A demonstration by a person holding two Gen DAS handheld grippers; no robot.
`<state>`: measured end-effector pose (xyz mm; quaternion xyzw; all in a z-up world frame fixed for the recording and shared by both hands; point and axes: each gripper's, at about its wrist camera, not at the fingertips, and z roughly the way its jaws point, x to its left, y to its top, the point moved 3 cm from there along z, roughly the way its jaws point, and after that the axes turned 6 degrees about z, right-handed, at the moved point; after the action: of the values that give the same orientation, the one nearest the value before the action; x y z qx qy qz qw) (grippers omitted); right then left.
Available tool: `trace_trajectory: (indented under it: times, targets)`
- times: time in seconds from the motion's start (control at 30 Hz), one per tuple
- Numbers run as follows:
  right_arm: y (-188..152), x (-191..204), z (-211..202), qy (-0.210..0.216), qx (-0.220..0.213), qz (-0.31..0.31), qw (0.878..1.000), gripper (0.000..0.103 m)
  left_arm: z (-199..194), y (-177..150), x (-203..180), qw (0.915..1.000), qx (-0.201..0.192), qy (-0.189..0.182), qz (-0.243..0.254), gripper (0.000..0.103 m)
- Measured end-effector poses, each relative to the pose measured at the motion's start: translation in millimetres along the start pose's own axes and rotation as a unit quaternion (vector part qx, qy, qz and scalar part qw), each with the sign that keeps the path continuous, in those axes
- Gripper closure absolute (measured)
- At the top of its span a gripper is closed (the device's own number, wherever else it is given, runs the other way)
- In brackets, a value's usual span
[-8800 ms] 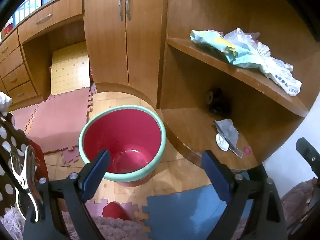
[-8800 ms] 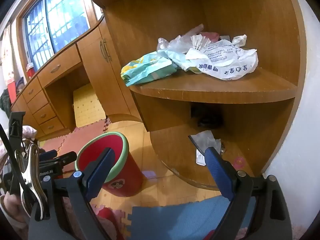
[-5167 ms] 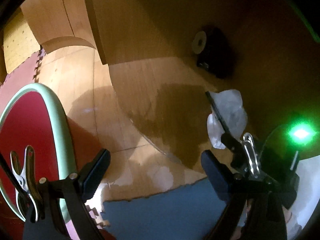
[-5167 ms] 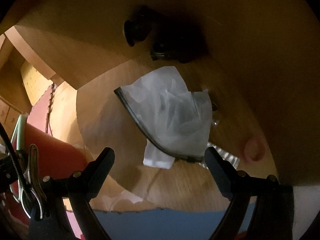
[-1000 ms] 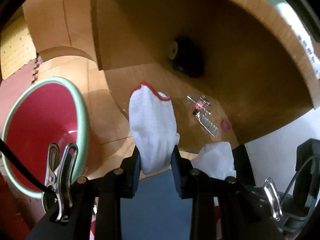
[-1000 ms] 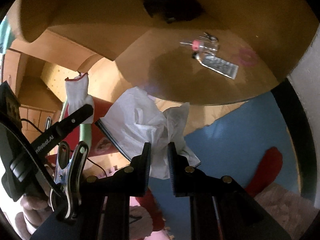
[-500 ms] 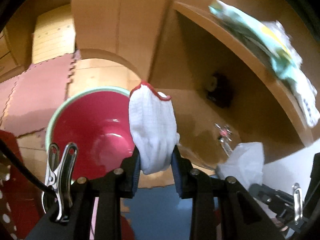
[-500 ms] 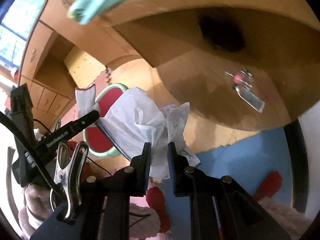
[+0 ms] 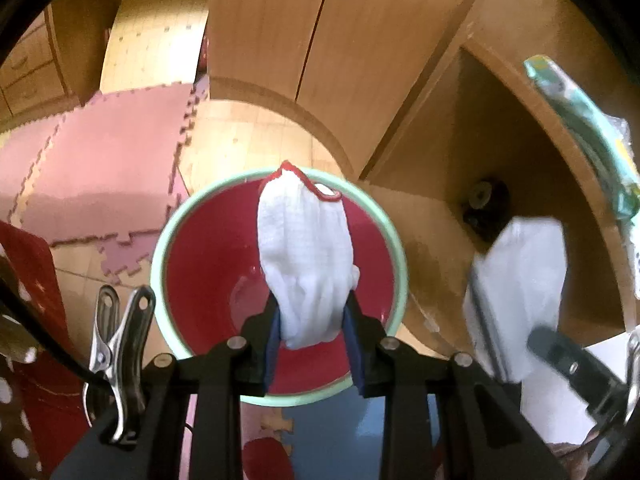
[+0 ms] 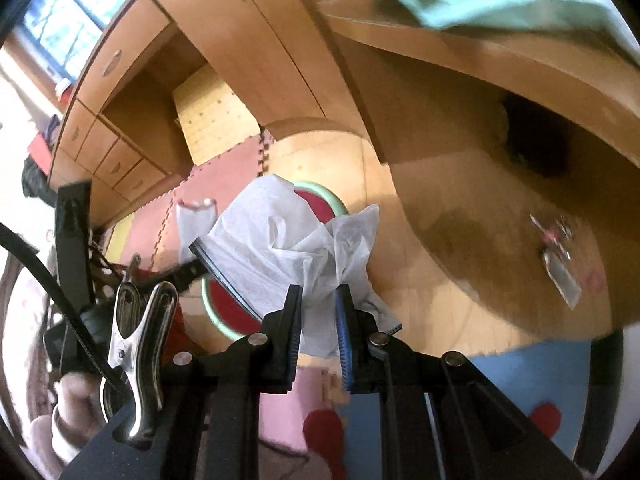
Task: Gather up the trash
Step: 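Carry the glove over the red bucket and open the left tool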
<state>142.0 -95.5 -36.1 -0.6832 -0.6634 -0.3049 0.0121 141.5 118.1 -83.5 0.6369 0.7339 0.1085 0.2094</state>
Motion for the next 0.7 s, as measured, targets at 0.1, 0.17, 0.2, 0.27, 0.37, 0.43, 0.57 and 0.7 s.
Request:
trace_trajectory:
  times: [0.1,0.17,0.2,0.27,0.37,0.43,0.57,0.7]
  targets:
    - [3.2,7.9,11.5,0.008,-0.011,-0.006,1.000,0.086,17.3,-2.2,6.2,0.9998,0.014,-0.007,-0.011,0.074]
    - [3.9,10.2,19.6,0.007,-0.015,-0.015,1.000,0.086,28.9,-2.9,10.1,0.9995,0.022,-0.015,-0.019,0.074]
    - [4.0,11.0,23.7,0.003,-0.016,-0.018,1.000,0.086,34.7,-3.8,11.2,0.9993,0.025,-0.015,-0.021,0.074]
    - [4.4,12.1,31.6,0.002,-0.012,-0.019,1.000,0.086,45.9,-5.7,11.9,0.9993,0.032,-0.010,-0.020,0.074]
    - [4.2,9.6,37.9,0.002,-0.006,-0.020,1.000,0.086,62.5,-10.4,12.9,0.9982,0.054,-0.008,-0.027,0.074]
    - [3.4,10.5,41.6,-0.003,-0.004,-0.027,1.000,0.086,70.4,-13.4,13.3,0.9971,0.067,-0.012,-0.033,0.074]
    - [3.9,12.4,43.6,-0.008,-0.001,-0.035,0.999,0.086,78.7,-17.8,9.2,0.9966,0.080,-0.001,-0.020,0.074]
    - [6.6,12.1,45.7,-0.011,0.002,-0.029,1.000,0.086,83.3,-23.0,8.2,0.9957,0.091,0.005,-0.015,0.074]
